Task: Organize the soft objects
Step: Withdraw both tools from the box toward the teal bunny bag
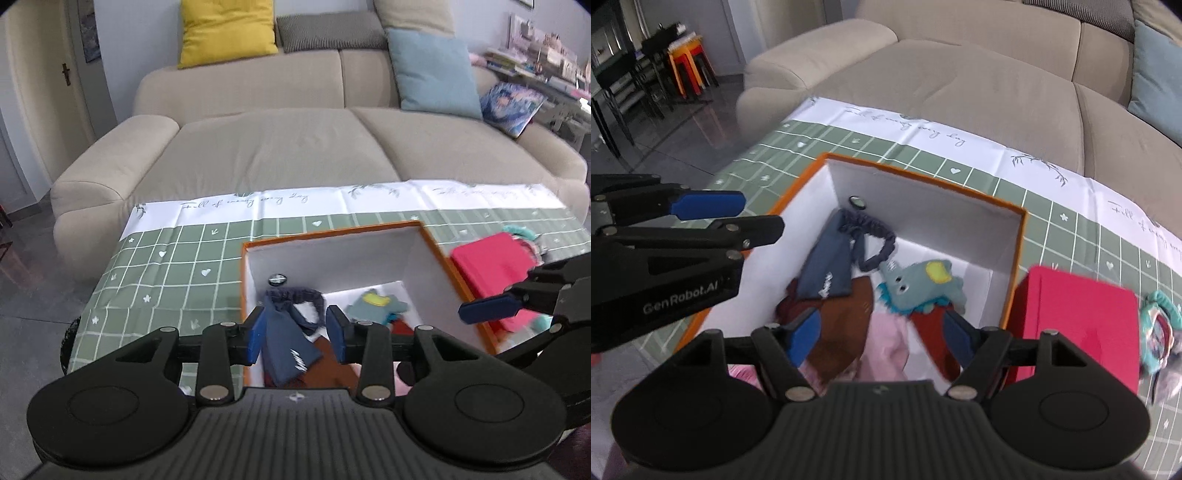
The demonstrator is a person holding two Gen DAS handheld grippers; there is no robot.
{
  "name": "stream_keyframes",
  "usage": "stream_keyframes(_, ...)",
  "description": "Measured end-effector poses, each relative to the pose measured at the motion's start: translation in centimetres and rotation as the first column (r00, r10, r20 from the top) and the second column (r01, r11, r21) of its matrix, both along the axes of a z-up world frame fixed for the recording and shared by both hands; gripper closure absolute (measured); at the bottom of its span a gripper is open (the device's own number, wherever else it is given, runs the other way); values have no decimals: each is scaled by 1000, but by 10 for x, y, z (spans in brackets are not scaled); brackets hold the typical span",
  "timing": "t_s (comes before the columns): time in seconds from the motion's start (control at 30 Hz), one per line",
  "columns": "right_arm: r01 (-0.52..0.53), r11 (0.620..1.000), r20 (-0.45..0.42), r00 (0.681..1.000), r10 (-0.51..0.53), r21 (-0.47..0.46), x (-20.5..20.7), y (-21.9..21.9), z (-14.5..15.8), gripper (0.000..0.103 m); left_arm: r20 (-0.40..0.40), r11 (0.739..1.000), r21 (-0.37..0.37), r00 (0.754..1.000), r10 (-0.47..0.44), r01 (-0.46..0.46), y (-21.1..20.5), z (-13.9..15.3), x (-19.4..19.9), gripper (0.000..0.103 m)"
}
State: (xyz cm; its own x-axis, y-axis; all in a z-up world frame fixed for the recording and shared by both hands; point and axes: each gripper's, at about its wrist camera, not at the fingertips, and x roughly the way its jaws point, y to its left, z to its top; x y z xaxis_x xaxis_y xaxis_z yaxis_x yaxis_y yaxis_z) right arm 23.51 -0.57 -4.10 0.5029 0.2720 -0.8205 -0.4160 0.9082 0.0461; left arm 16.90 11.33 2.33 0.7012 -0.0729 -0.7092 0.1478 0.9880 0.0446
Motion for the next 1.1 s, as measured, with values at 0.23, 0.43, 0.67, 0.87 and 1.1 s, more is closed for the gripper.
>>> stream_keyframes(0.23,-12,998,45,999,9,54,-64,-30,12,31,40,997,-79,999,8,-5,-19,4,-55,59)
stream_keyframes(0.43,8,997,68,998,-13,71,-110,-66,14,31,27,990,-140,1000,-10,14,-43,-4,-86,59)
stream_keyframes(0.67,51,997,54,997,-54,61,-148,-108,4,31,-7,989,-140,998,-58,56,-75,-17,-111,59)
stream_keyframes(0.87,132,990,53,990,-134,48,-167,-153,-6,31,-23,988,-117,995,-101,98,-98,-16,-118,59)
stream_keyframes(1.1,253,965,65,964,-257,67,-172,-209,-7,31,-14,967,-86,970,-242,240,-152,-15,-109,59)
